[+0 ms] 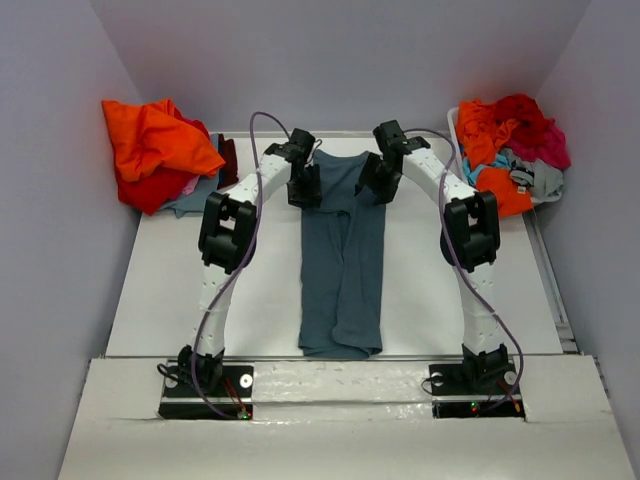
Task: Fold and stack the t-shirts
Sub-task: Fold the tshirt
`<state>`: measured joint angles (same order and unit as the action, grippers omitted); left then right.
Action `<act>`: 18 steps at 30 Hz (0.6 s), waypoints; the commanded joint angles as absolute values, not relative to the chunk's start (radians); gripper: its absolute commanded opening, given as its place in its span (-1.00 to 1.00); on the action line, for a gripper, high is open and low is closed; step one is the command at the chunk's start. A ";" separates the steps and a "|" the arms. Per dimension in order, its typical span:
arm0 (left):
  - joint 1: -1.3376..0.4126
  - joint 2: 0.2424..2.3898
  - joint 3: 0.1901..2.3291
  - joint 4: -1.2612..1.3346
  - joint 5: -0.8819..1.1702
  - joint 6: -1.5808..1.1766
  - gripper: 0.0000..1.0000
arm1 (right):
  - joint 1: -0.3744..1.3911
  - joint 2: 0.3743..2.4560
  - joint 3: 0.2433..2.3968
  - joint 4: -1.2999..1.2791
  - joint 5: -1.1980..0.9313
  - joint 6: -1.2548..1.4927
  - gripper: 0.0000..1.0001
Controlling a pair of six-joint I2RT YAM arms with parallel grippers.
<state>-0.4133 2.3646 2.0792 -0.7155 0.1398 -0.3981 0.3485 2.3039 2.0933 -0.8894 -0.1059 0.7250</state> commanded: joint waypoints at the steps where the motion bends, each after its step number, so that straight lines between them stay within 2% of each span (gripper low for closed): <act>1: -0.422 2.338 2.034 -0.704 0.161 -0.380 0.11 | 0.357 2.278 2.045 -0.864 -0.150 0.707 0.27; 9: -0.422 2.376 2.032 -0.727 0.137 -0.374 0.11 | 0.357 2.284 1.925 -0.819 -0.175 0.698 0.27; 18: -0.404 2.525 2.221 -0.782 0.101 -0.379 0.16 | 0.339 2.439 2.107 -0.854 -0.204 0.669 0.29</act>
<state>-0.4175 2.4432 2.1628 -0.7692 0.1390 -0.3912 0.3477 2.3508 2.0041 -0.8677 -0.1822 0.7013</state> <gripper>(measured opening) 0.575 0.641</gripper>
